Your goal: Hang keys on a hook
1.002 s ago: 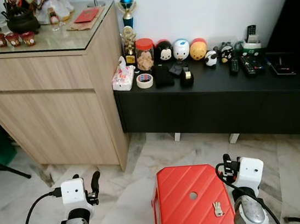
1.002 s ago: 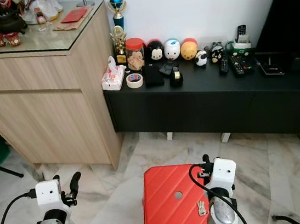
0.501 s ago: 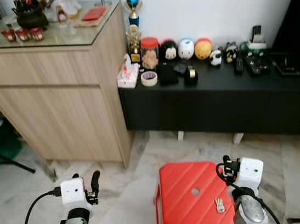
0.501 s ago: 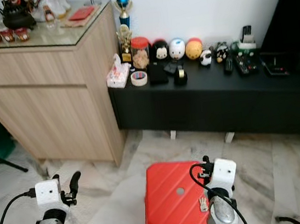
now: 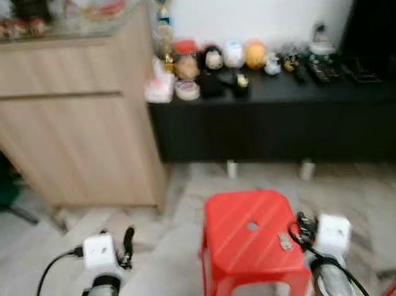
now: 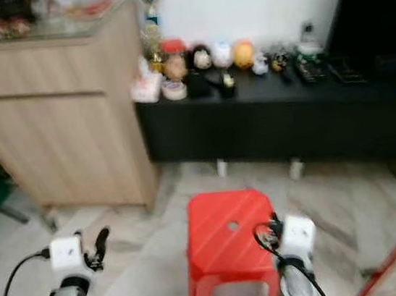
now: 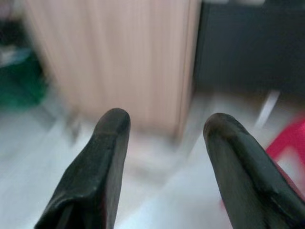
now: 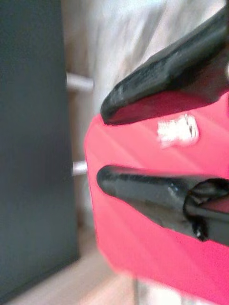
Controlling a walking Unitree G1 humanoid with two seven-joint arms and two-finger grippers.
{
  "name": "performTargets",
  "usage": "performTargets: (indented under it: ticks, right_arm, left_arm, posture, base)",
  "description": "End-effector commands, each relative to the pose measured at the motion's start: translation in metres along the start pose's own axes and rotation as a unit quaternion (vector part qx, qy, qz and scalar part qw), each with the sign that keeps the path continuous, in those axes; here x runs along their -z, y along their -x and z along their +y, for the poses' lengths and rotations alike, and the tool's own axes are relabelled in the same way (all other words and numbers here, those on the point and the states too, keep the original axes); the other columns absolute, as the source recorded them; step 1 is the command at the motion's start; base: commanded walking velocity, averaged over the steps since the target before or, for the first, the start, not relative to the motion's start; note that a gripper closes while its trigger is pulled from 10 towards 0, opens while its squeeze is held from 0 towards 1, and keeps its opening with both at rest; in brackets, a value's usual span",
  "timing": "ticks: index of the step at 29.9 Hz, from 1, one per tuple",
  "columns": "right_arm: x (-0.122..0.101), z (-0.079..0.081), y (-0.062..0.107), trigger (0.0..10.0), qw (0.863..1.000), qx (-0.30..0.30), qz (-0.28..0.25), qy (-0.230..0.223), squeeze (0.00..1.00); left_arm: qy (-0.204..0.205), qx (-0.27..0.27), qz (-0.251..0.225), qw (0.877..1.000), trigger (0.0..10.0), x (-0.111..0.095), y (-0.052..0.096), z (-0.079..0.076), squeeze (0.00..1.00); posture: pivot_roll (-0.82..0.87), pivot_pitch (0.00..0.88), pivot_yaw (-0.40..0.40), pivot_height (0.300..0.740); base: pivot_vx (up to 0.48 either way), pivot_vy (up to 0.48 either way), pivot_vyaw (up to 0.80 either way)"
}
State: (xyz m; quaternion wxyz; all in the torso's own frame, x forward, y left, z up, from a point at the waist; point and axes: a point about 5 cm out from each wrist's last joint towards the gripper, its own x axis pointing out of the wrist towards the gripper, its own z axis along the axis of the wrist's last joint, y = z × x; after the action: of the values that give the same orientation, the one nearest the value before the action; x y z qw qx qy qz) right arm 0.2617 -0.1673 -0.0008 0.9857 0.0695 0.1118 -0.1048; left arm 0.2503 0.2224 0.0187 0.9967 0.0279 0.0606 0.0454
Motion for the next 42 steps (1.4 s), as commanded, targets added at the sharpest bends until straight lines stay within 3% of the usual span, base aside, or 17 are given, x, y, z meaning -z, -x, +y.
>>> performTargets:
  ticks: [1,13,26,42]
  right_arm:
    - [0.0093,-0.0010,0.0051,10.0,1.000,0.001,0.021,-0.002,0.00]
    - [0.0099,0.0013,0.0049,10.0,1.000,-0.004,0.023,-0.004,0.00]
    - [0.0109,0.0011,0.0059,10.0,0.999,-0.008,0.022,0.021,0.00]
    - [0.0150,-0.0005,0.0071,10.0,0.999,0.006,0.034,0.012,0.00]
  left_arm:
    - [-0.001,0.007,0.004,1.000,10.0,0.0007,-0.0009,-0.0028,0.00]
    - [0.000,0.017,0.009,1.000,10.0,0.0004,-0.0025,-0.0065,0.00]
    - [0.003,0.017,0.008,1.000,10.0,-0.0004,-0.0031,-0.0070,0.00]
    - [0.004,0.018,0.010,1.000,10.0,0.0000,-0.0033,-0.0080,0.00]
  posture:
    - [0.07,0.000,-0.054,0.631]
    - [0.07,0.000,-0.052,0.631]
    - [0.07,0.001,-0.051,0.631]
    - [0.07,0.005,-0.049,0.631]
  base:
    - [0.000,0.000,0.00]
    - [0.000,0.000,0.00]
    - [0.286,0.000,0.04]
    - [0.317,0.000,0.10]
